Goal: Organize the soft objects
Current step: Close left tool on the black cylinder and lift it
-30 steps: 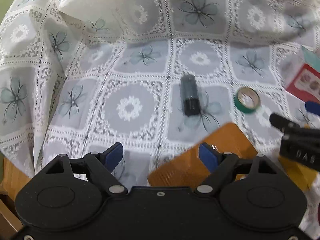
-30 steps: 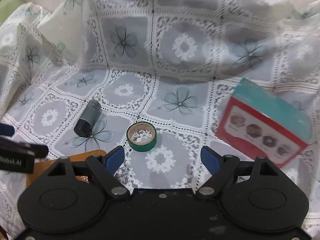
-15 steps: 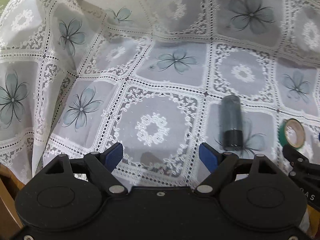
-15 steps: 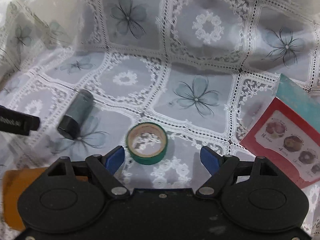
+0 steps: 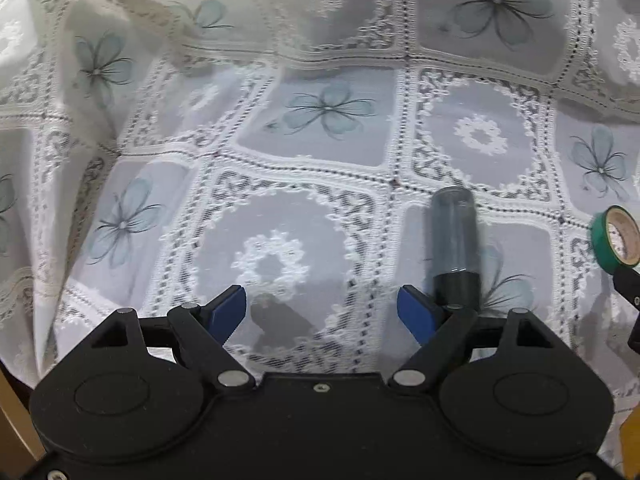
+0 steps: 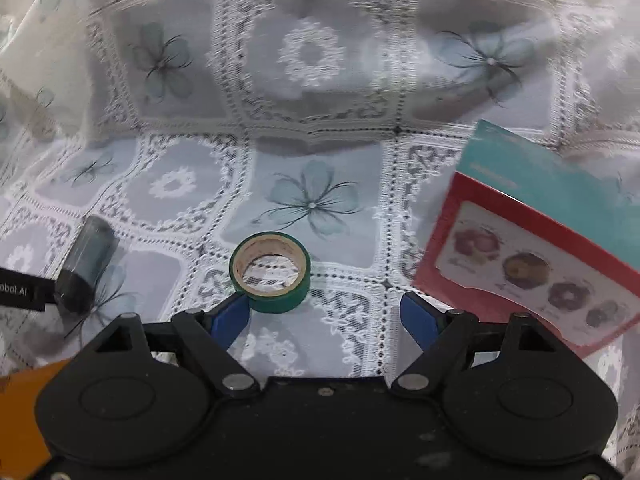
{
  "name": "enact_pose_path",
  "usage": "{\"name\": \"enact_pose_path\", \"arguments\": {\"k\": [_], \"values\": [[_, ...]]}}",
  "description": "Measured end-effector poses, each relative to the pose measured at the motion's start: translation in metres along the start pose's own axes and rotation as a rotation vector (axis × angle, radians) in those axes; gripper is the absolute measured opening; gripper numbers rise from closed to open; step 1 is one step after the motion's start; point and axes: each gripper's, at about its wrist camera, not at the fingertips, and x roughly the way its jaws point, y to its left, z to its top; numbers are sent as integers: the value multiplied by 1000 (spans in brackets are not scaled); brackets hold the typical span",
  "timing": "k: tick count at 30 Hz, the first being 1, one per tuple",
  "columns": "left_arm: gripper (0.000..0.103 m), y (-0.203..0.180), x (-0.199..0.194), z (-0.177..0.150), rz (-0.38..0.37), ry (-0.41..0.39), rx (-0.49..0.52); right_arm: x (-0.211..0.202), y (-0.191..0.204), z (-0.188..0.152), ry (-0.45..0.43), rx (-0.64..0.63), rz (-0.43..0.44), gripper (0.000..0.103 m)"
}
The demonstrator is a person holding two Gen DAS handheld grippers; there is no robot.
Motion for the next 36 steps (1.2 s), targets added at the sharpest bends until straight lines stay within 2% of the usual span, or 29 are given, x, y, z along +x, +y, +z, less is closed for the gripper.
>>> {"name": "enact_pose_path", "arguments": {"k": [9, 17, 22, 27, 31, 33, 36], "values": [[80, -22, 5, 9, -83, -1, -6, -6, 13, -8, -55, -71, -31, 81], [80, -32, 4, 7, -85, -15, 35, 1, 0, -5, -23, 22, -29, 80], [80, -27, 0, 3, -109, -28, 72, 4, 6, -5, -6, -10, -46, 77], [80, -18, -15, 4, -165, -140, 219, 7, 10, -5, 6, -25, -46, 77], [80, -19, -31, -1, -194, -243, 443, 6, 10, -5, 4, -36, -48, 77], [81, -22, -33, -6, -202, -267, 556, 6, 10, -4, 2, -34, -48, 77], [81, -18, -31, -8, -222, -267, 630, 6, 9, -4, 5, -36, -49, 77]]}}
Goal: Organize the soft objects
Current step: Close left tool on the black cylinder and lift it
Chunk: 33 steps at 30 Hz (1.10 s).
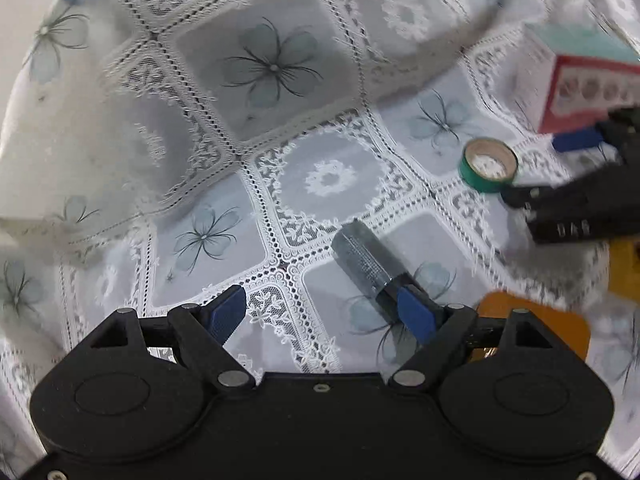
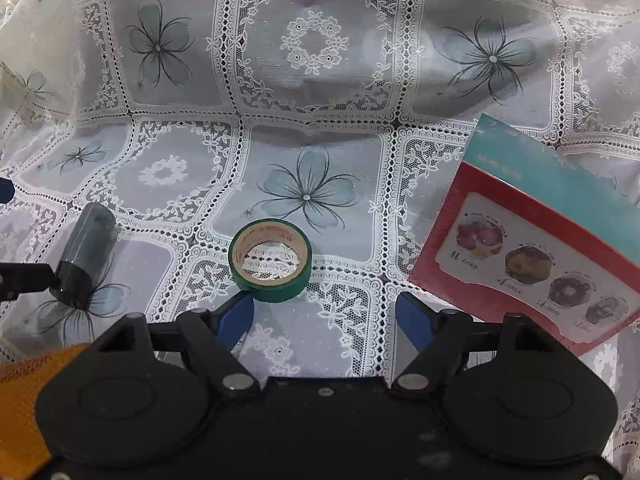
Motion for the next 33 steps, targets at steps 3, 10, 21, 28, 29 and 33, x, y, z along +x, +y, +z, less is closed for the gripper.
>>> {"name": "enact_pose_path", "arguments": {"k": [3, 10, 21, 28, 29, 33], "values": [[80, 9, 3, -5, -35, 7, 9, -1, 0, -1, 0, -2, -2, 77], [80, 8, 0, -18, -116, -6, 114, 1, 0, 0, 5, -6, -1, 77], [81, -3, 23, -6, -99, -19, 113, 1, 1, -1, 3, -19, -8, 77], [81, -8, 39, 14, -89, -55, 66, 1, 1, -1, 3, -23, -9, 77], [81, -7, 41, 16, -90, -58, 58, 1, 1, -1, 4, -21, -8, 77], [81, -5, 48, 22, -95, -60, 24, 1, 1, -1, 3, -21, -7, 77]]}}
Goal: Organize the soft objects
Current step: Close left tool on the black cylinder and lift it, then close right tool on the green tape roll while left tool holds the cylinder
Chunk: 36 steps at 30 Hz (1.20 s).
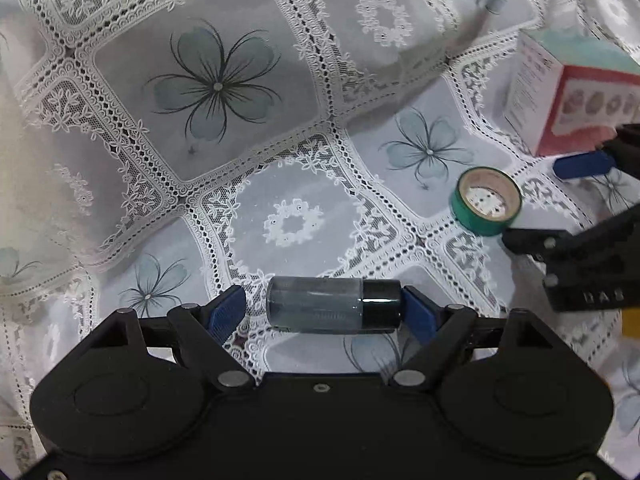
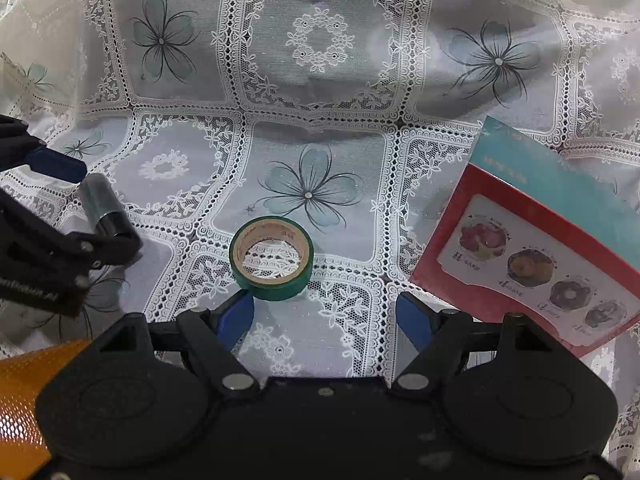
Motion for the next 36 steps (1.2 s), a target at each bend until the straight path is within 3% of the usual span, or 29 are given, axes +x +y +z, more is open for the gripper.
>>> {"name": "enact_pose_path", "arguments": {"k": [8, 11, 19, 26, 33, 36], "values": [[82, -4, 9, 4, -5, -9, -32, 0, 0, 1, 1, 2, -1, 77], [92, -6, 10, 7, -3, -7, -41, 1, 0, 1, 3, 5, 0, 77], [92, -6, 0, -2, -21, -40, -22, 2, 0, 0, 2, 3, -1, 77], [92, -6, 5, -3, -10, -12, -8, 1, 0, 1, 2, 0, -4, 77], [91, -2, 13, -4, -42, 5, -92, 2, -1, 1, 4, 2, 0, 77], [83, 6, 14, -6, -78, 11, -160, 2, -1, 1, 5, 2, 0, 78]]}}
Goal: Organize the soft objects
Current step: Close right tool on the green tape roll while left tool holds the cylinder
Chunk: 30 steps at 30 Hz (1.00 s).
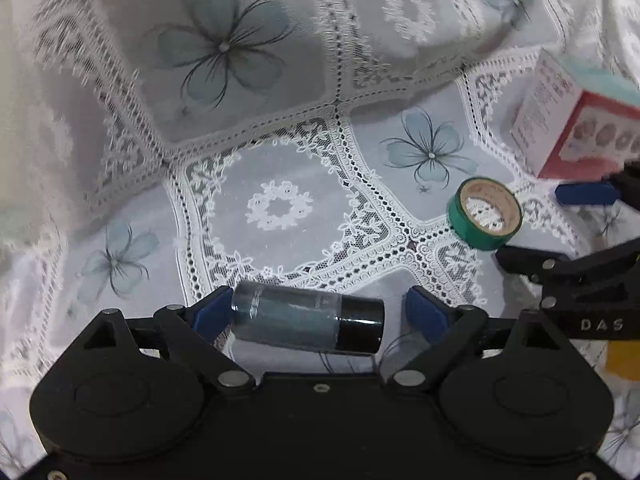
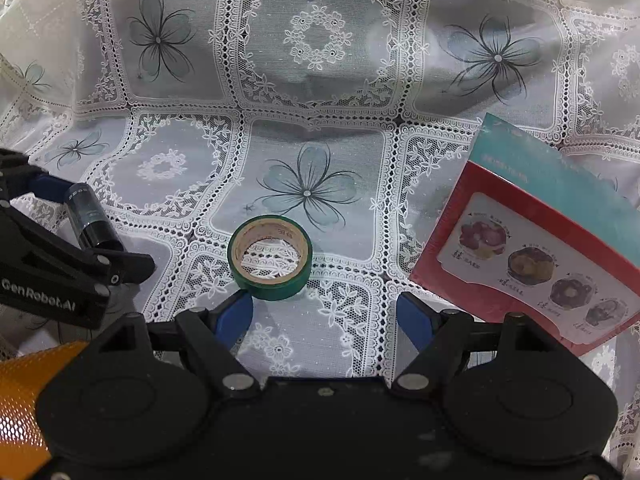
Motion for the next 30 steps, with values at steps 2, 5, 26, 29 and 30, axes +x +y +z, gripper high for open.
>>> {"name": "enact_pose_path", "arguments": {"k": [2, 5, 26, 29, 30], "values": [[74, 1, -3, -3, 12, -18, -29, 0, 0, 0, 0, 0, 0, 78], [67, -2, -7, -6, 31, -36, -61, 0, 0, 0, 0, 1, 0, 78], [67, -55, -91, -45, 228, -47, -262, 3, -3, 2, 15, 24, 7, 80], [67, -58, -104, -59, 226, -34, -311, 7, -9, 5, 42, 58, 21, 85], [67, -60, -110, -64, 228, -33, -322, 8, -11, 6, 52, 70, 28, 87]]}}
